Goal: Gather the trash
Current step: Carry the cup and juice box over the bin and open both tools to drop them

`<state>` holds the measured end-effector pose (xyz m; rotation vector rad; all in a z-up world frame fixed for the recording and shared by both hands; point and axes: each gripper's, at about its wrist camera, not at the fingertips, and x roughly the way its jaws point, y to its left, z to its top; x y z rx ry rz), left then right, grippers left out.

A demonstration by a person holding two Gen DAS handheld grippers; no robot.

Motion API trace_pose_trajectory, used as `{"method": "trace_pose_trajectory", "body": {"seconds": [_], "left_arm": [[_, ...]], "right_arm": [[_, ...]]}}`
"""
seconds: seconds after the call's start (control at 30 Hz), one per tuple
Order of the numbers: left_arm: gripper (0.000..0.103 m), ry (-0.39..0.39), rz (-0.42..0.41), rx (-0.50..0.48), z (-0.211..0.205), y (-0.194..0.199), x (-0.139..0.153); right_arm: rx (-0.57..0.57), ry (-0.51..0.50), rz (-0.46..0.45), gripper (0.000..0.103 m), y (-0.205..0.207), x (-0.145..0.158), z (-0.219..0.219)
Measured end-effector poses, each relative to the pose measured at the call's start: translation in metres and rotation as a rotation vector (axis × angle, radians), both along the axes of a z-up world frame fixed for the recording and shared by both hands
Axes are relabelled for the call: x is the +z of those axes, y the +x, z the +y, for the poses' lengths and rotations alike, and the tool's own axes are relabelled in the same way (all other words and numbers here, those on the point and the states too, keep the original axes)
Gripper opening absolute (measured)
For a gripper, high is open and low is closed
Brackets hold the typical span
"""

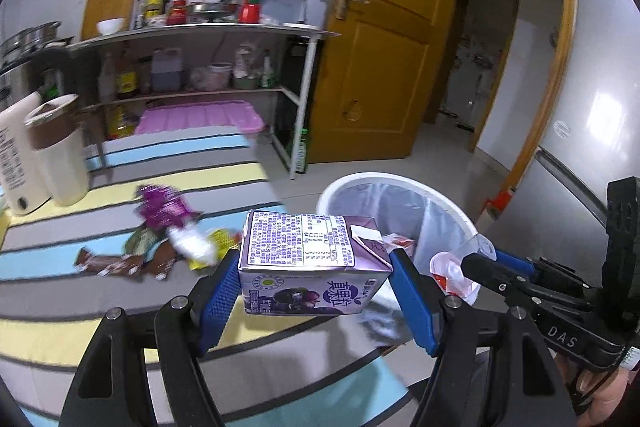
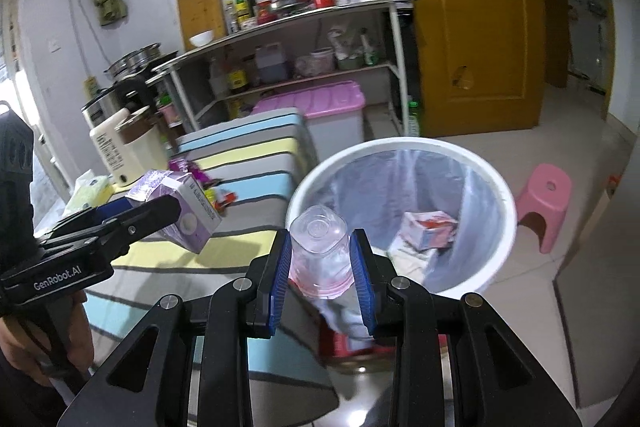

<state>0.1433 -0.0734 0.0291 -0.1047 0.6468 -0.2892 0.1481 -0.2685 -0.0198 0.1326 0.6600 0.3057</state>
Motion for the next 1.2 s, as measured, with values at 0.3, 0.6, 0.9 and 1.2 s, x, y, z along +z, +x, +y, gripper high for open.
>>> {"method": "trace_pose_trajectory", "body": {"seconds": [0.3, 0.6, 0.9, 1.2], "left_arm": [[0.073, -0.007, 0.029, -0.089, -0.039, 0.032, -0.013], [0.073, -0.005, 0.044, -0.152, -0.066, 0.056, -0.022], [0.074, 0.001, 0.073, -0.197, -0.081, 0.068, -0.036], [0.074, -0.001, 0.069, -0.222, -0.089, 0.07, -0.038]], "right_arm": [[-0.069, -0.005, 0.018, 0.031, 0.015, -0.009, -0.031], [-0.106, -0.009, 0.043, 0.032, 0.029, -0.02, -0.046], [-0.136, -0.013, 0.066, 0.032, 0.037, -0.029, -0.059], [-0.154, -0.008, 0.086, 0.032, 0.041, -0.034, -0.064]]}}
